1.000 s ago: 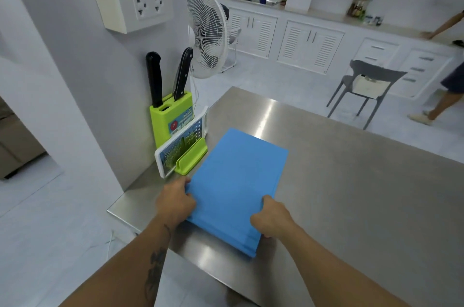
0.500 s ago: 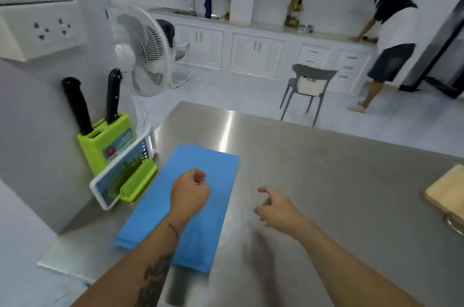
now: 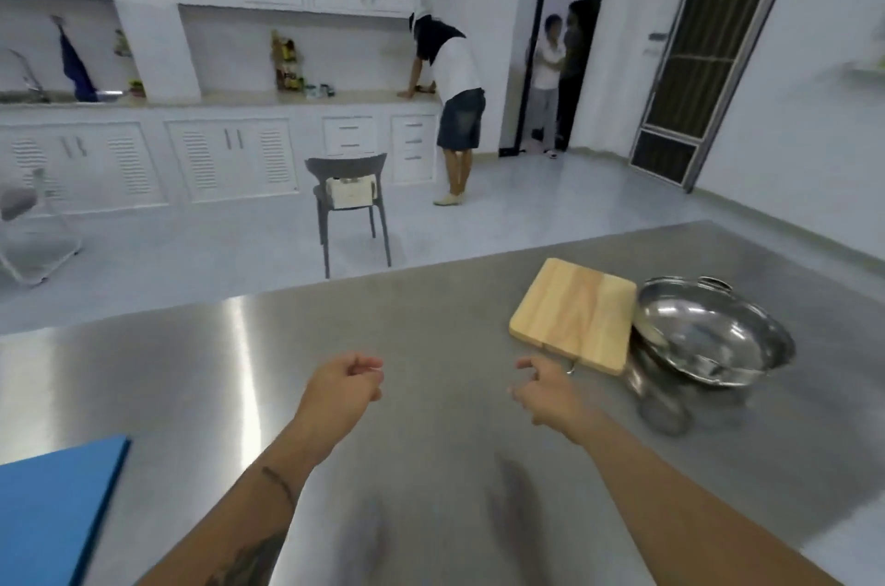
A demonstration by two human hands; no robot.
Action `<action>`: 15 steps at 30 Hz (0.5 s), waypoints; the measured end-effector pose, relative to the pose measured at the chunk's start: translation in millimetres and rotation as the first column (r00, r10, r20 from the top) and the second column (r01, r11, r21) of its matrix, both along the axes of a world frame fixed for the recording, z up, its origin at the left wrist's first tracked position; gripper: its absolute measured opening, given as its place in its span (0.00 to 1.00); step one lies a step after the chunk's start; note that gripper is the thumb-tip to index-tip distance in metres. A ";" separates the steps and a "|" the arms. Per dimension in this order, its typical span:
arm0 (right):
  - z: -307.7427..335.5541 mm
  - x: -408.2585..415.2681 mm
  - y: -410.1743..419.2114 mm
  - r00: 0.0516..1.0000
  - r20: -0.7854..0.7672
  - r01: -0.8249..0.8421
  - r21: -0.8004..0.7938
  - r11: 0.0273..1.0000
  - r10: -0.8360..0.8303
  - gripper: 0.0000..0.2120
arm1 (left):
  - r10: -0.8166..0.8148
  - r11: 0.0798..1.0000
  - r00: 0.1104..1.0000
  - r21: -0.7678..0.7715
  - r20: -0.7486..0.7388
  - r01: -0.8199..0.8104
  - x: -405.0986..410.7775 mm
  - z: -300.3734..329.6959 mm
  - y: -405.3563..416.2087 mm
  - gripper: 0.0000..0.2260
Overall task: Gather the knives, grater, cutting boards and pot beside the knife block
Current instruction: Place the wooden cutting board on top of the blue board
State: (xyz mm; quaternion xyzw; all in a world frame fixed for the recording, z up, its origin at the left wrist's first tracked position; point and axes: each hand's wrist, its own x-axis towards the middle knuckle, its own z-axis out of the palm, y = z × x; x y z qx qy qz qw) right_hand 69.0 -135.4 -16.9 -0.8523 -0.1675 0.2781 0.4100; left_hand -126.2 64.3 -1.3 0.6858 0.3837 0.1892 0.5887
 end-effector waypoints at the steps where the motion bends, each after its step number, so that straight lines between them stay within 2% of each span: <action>1: -3.8 21.0 -13.8 0.999 -0.018 0.050 0.012 0.999 -0.050 0.19 | -0.022 1.000 1.000 -0.013 -0.009 0.022 24.6 -2.2 -10.7 0.06; 5: -16.8 92.1 -57.7 0.968 -0.108 0.232 0.049 0.971 -0.226 0.18 | -0.084 0.996 0.995 -0.046 -0.057 0.081 115.2 -16.7 -52.8 0.06; 7: -34.2 127.0 -75.6 0.950 -0.140 0.289 0.043 0.956 -0.281 0.23 | -0.114 0.993 0.988 -0.045 -0.101 0.110 153.7 -22.6 -71.0 0.08; 9: -51.7 156.1 -91.3 0.940 -0.145 0.315 0.009 0.949 -0.310 0.29 | -0.141 0.990 0.980 -0.046 -0.141 0.136 186.4 -26.6 -84.8 0.09; 12: -44.9 174.1 -103.2 0.933 -0.157 0.316 -0.065 0.946 -0.323 0.30 | -0.156 0.987 0.966 -0.007 -0.204 0.158 230.5 -32.2 -91.4 0.12; 15: -48.7 193.1 -102.1 0.907 -0.198 0.374 -0.024 0.927 -0.371 0.32 | -0.176 0.983 0.945 0.008 -0.276 0.186 267.4 -37.0 -87.3 0.17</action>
